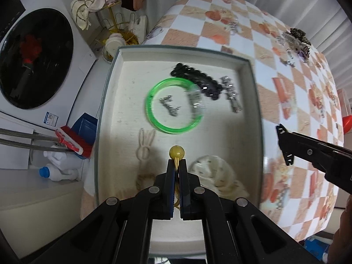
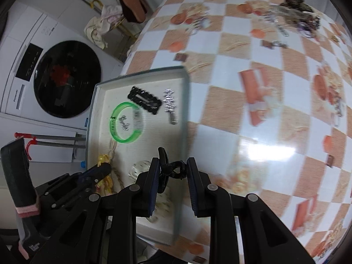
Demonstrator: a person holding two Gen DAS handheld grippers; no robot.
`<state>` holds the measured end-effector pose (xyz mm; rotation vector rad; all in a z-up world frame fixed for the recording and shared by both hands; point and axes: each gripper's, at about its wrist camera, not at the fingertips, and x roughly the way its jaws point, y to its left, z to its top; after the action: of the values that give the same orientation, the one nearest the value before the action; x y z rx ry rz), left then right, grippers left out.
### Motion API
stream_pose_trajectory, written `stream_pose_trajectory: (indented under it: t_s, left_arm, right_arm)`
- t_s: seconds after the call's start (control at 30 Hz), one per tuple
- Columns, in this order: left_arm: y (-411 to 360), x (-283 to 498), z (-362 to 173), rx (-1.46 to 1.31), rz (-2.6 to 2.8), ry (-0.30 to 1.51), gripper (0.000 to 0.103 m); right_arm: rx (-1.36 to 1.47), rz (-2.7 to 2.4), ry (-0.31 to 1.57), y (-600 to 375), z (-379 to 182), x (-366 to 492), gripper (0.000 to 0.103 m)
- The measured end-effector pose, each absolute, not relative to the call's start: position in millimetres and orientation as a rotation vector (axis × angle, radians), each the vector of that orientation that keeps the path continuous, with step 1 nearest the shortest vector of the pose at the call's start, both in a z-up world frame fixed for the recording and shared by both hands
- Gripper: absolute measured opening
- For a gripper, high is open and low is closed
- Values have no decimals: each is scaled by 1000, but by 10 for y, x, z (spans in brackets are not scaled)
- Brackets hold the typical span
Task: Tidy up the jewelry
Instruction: 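Carry the claw clip in the right tool to the tray while the left tool carries the yellow hair tie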
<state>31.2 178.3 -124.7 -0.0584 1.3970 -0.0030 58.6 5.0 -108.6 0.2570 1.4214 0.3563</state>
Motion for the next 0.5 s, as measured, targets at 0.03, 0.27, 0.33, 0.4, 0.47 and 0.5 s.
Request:
stream_pose_trajectory:
  t_s: [0.03,0.27,0.33,0.4,0.47,0.5]
  left_arm:
    - [1807,326,-1282,-53,-6,1397,8]
    - [1869,407,-1504,-28,-11,1412,8]
    - [1863,404,-1530,-21,-9,1409,8]
    - [1859,404,-1567,-15,-6,1415,8]
    - [1849,403,-1611,-10,2,1429,8]
    - [1844,401,-1626,-8,5,1433,8]
  right_arm:
    - [255,359,1427,115,-1120,602,27]
    - [240,360,1477,430,-1438,733,27]
    - [234,361,1492,475,-1521,754,27]
    - [219,360,1504,505,-1593,769,27]
    - [205,355,1524,528,-1677,780,27]
    - [201,351,1534,531,-1712,782,27]
